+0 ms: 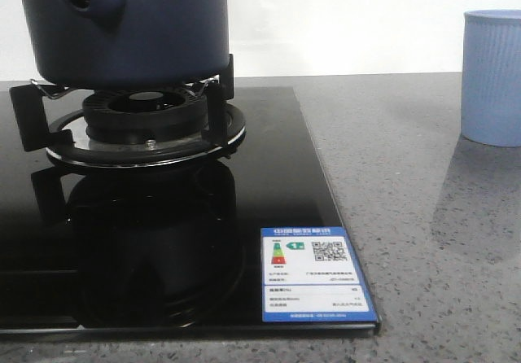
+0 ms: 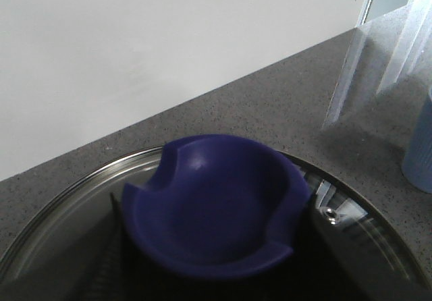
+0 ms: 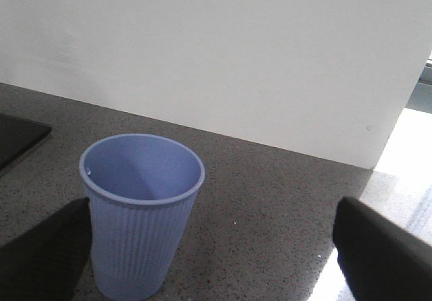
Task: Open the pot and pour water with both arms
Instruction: 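Lower the glass lid onto the pot and open the left gripper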
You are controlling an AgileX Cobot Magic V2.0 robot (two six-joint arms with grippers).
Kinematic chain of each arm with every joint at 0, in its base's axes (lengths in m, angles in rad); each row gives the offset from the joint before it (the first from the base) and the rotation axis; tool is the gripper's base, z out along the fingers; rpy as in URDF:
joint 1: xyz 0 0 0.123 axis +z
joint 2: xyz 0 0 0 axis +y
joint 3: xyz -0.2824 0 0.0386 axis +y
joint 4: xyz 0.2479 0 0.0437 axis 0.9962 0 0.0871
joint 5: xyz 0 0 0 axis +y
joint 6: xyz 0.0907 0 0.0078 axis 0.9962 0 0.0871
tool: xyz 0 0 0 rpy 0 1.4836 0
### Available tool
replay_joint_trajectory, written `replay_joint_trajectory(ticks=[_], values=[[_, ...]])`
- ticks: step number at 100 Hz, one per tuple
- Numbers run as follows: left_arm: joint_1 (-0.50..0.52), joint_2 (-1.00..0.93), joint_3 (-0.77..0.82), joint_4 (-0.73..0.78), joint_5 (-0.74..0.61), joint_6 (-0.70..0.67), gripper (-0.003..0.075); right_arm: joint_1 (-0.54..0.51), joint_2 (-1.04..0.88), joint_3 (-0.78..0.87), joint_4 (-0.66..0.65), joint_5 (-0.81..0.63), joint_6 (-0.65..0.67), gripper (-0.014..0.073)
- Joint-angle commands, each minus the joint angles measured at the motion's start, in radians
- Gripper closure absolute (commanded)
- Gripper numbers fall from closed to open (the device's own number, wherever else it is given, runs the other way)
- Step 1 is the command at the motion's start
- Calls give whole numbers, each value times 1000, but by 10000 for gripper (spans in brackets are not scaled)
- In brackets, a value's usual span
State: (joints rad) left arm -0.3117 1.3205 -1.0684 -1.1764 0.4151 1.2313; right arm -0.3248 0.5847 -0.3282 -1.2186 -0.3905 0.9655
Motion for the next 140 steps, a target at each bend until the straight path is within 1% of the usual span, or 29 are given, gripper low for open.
replay_joint_trajectory(ticks=[1,28,31,35,38,43,46,52,65,76,96,103,110,115,117,118,119,122,124,125,129,130,132,134,135,136,137,139,140], values=[[-7,-33,-20,-30,-30,3,412,-4,-2,-27,29,-18,2,-59],[-7,-33,-14,-32,-36,3,405,-2,-2,-27,29,-18,2,-59],[-7,-33,-14,-32,-36,3,386,-2,-2,-27,29,-18,2,-59],[-7,-33,-14,-32,-36,3,337,-2,-2,-27,29,-18,2,-59],[-7,-33,-14,-32,-36,3,292,-2,-2,-27,29,-18,2,-59],[-7,-33,-14,-36,-36,3,190,-2,-2,-27,29,-18,2,-59],[-7,-33,-14,-45,-38,3,150,-2,-2,-27,29,-18,2,-59],[-7,-33,-16,-49,-40,3,108,-2,-2,-27,29,-18,2,-59],[-7,-47,-38,-61,-41,3,110,-1,-2,-27,29,-20,2,-59],[-7,-84,-62,-61,-45,3,110,23,-2,-27,29,-28,2,-59],[-5,-191,-77,-54,-124,3,110,90,-2,-29,29,-140,2,-53],[-5,-222,-77,-31,-145,3,110,114,-2,-30,67,-142,2,-17],[-5,-247,-77,-11,-152,3,113,129,-2,-30,128,-142,2,67],[-5,-263,-77,-11,-161,1,138,130,-2,-30,166,-151,2,176],[-5,-272,-77,-11,-163,-5,164,130,-2,-30,177,-153,2,208],[-5,-274,-77,-11,-165,-5,171,130,-2,-30,185,-156,2,259],[-5,-278,-77,-11,-165,-8,188,130,-2,-30,185,-160,2,259],[-5,-287,-75,-11,-167,-18,230,130,-2,-30,200,-170,2,350],[-5,-293,-75,-11,-168,-24,267,130,-2,-30,205,-176,2,386],[-5,-293,-75,-11,-168,-24,280,130,-2,-30,205,-178,2,424],[-5,-307,-73,-11,-168,-26,367,130,-2,-30,205,-198,2,531],[-5,-308,-73,-11,-168,-26,400,130,-2,-30,205,-205,2,548],[-5,-314,-70,-11,-168,-26,434,130,-2,-30,205,-210,2,596],[-5,-320,-68,-11,-168,-26,486,135,-2,-30,207,-218,2,640],[-5,-323,-68,-11,-168,-26,522,135,-2,-30,207,-218,2,654],[-5,-327,-65,-11,-168,-26,540,137,-2,-30,213,-220,2,661],[-5,-329,-64,-11,-168,-26,577,137,-2,-31,215,-220,2,659],[-5,-335,-60,-11,-170,-26,614,142,-2,-35,218,-220,2,657],[-5,-340,-56,-11,-170,-26,650,142,-2,-36,220,-220,2,657]])
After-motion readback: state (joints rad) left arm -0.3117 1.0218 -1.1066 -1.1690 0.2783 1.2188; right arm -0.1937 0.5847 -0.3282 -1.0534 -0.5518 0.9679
